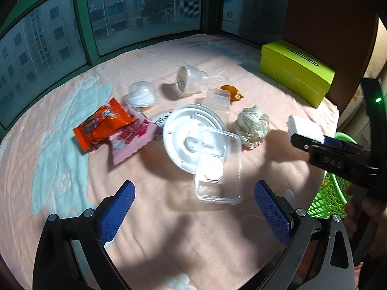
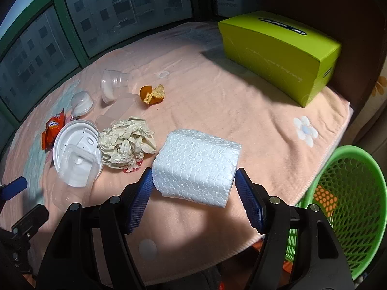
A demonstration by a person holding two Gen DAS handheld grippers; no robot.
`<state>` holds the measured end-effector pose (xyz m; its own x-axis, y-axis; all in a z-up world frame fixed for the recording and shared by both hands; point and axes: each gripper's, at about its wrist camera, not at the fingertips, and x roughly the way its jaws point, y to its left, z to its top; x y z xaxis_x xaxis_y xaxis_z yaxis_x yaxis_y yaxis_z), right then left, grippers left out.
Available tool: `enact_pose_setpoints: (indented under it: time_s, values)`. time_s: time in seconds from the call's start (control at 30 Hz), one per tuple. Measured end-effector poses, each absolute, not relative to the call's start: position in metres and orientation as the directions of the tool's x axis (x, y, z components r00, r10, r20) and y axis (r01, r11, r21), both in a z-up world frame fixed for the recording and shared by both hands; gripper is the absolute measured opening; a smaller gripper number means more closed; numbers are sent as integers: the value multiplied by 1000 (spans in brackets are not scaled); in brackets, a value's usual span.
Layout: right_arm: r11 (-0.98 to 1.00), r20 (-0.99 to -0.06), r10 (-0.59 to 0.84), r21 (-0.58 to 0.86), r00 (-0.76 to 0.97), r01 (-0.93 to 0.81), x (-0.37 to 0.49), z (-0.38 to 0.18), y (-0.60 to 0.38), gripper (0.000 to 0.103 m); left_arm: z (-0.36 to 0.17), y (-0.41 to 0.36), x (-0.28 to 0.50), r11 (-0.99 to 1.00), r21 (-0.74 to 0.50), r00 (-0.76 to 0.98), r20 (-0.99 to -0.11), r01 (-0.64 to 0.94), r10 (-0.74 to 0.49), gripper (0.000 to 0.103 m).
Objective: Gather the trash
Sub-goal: 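Carry the foam block to the basket with the right while the left grasps the clear tray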
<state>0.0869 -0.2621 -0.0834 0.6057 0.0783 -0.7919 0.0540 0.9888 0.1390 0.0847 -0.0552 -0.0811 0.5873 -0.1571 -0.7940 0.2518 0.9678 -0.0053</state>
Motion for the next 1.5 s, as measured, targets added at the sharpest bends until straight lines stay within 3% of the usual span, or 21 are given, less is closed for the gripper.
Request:
enact_pose_setpoints:
  time_s: [0.13, 0.37, 0.63, 1.13, 1.43, 1.5]
  values:
    - [986, -779, 65, 146, 624, 80, 74, -72, -283, 69, -88, -74, 86, 962, 30, 590, -795, 271, -142, 85]
    - [977, -769, 18, 151, 639, 154, 45, -62, -322, 69, -106, -98, 94, 955, 134, 609, -791, 265, -58, 78]
    - [963, -784, -46, 130, 619, 237, 14, -69, -357, 69, -120, -96, 106, 963, 114, 581, -812, 244, -51, 56]
    - [925, -817, -130, 105, 562, 366, -33, -85, -403, 69, -82, -82, 79, 951, -33, 573, -792, 308, -213, 55]
    - [902, -819, -161, 104, 551, 418, -49, -87, -428, 70, -47, -129, 68, 896, -94, 557, -754, 433, -348, 55]
    - [898, -817, -161, 112, 554, 426, -53, -86, -433, 77, -44, -146, 68, 877, -109, 537, -753, 467, -380, 55]
